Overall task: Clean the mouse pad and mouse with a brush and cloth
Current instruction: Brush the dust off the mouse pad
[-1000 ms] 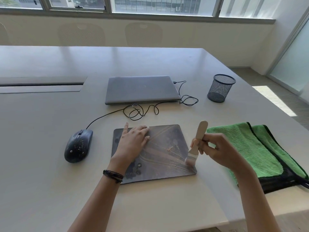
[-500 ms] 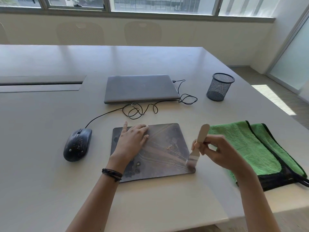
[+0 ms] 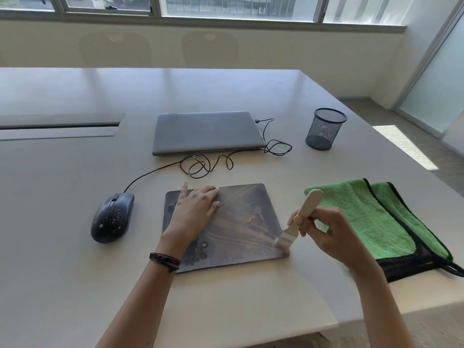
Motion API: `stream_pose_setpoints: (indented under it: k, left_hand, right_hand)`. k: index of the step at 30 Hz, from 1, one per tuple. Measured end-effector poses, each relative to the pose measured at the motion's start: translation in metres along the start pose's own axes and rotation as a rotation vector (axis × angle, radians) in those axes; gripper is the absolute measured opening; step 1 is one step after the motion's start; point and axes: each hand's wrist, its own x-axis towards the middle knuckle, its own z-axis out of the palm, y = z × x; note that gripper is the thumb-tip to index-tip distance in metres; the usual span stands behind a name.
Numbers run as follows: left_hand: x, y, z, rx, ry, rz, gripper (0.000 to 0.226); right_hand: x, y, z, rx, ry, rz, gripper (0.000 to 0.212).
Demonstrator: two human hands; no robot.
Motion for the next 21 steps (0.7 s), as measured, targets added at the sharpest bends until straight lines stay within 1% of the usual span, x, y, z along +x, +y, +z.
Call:
stream_pose_setpoints:
  k: [2, 4, 5, 8, 10, 13, 16, 19, 21]
  left_hand:
    - [0.0005, 0.0001, 0.0002, -0.001, -0.006, -0.005, 0.044]
    - [0.0011, 0.0, 0.0008, -0.001, -0.009, -0.009, 0.044]
    - [0.0012, -0.0002, 0.0012, -0.001, -0.008, -0.009, 0.045]
    - [0.001, -0.0008, 0.0019, 0.004, -0.001, -0.006, 0.044]
    - [0.0007, -0.0008, 0.0022, 0.002, 0.002, -0.004, 0.044]
    - [0.0005, -0.0009, 0.0024, 0.0, 0.005, -0.002, 0.044]
    - [0.0004, -0.001, 0.0024, 0.002, 0.006, -0.002, 0.044]
    - [0.0003, -0.0011, 0.0026, 0.0, 0.011, 0.001, 0.044]
    - [0.0006, -0.0012, 0.0027, -0.004, 0.015, 0.001, 0.044]
  right_hand:
    - [-0.0007, 0.0019, 0.0003, -0.033, 0.027, -0.001, 0.028]
    - [-0.002, 0.0026, 0.0006, -0.06, 0.045, -0.001, 0.038]
    - [-0.0029, 0.0021, 0.0006, -0.056, 0.043, 0.0, 0.039]
    - [-0.0061, -0.0011, 0.0, -0.027, -0.028, -0.008, 0.024]
    - [-0.0078, -0.0015, -0.002, -0.005, -0.068, -0.002, 0.018]
    - [-0.008, 0.0019, -0.005, 0.061, -0.037, 0.025, 0.018]
    - [-0.0075, 0.005, -0.0038, 0.026, -0.001, 0.042, 0.019]
    - [-0.0079, 0.0035, -0.0017, 0.018, -0.007, 0.025, 0.021]
    - [-0.0083, 0.0009, -0.0017, 0.024, -0.031, 0.02, 0.018]
